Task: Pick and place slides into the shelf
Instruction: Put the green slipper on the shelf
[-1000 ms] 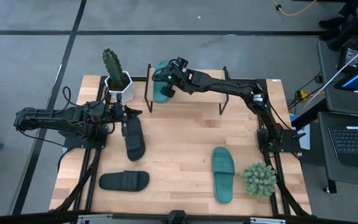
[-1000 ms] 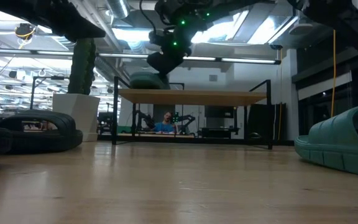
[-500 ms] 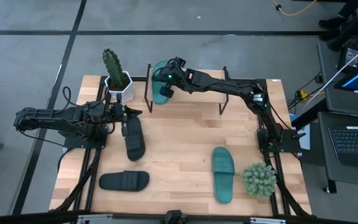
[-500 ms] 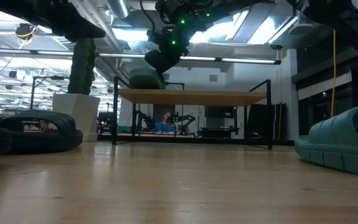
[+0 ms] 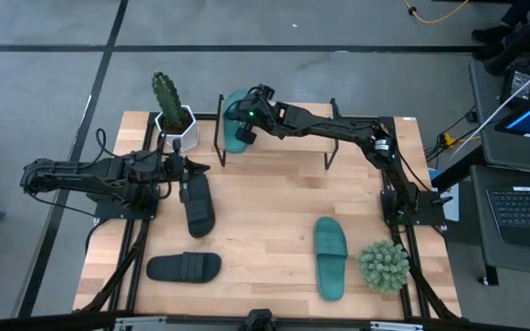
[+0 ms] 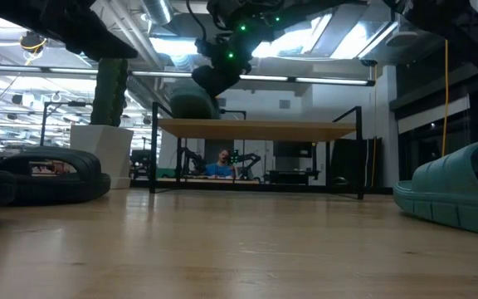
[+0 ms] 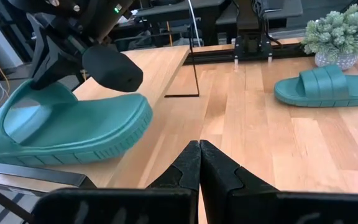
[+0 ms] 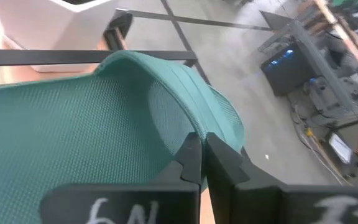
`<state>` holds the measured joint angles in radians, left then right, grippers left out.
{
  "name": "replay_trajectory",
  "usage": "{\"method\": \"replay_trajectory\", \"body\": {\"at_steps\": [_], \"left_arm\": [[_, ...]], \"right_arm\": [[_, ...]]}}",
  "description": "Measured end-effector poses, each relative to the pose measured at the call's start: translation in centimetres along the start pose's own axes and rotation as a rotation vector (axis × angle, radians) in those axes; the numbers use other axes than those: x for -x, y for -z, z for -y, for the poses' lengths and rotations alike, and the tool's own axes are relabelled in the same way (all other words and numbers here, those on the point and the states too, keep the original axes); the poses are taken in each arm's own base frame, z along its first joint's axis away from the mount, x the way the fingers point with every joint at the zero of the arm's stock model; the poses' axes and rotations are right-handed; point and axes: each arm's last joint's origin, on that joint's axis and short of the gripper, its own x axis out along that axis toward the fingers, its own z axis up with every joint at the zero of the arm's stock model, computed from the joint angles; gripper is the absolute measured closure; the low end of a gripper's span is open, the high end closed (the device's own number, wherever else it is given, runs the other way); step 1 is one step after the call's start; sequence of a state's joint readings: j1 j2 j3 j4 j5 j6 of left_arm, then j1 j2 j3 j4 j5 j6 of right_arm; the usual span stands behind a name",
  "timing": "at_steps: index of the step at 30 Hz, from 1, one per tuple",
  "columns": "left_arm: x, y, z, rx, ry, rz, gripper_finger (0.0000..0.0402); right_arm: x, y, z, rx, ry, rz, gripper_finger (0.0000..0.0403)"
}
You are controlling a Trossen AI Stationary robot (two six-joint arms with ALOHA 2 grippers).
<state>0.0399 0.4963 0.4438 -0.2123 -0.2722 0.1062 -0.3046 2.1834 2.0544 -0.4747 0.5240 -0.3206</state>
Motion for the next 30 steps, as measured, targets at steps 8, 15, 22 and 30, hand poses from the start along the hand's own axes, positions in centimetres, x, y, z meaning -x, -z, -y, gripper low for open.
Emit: {"method": "replay_trajectory", "body": {"at_steps": [8, 15, 22, 30], "left_arm": [[0.0, 0.0, 0.0, 0.0, 0.0, 0.0, 0.0401], [0.0, 0.0, 0.0, 0.0, 0.0, 0.0, 0.0401], [0.0, 0.0, 0.0, 0.0, 0.0, 0.0, 0.0401], [0.0, 0.0, 0.0, 0.0, 0.0, 0.0, 0.0401]], "right_arm": [[0.0, -0.3, 0.1, -0.015, 0.012, 0.025, 0.0394], [0.0, -0.5, 0.2, -0.027, 0.016, 0.048, 0.0394], [-0.7, -0.1, -0.1, -0.023, 0.014, 0.032, 0.0394], [-2.1, 0.4, -0.7, -0.029, 0.027, 0.028, 0.0394]]}}
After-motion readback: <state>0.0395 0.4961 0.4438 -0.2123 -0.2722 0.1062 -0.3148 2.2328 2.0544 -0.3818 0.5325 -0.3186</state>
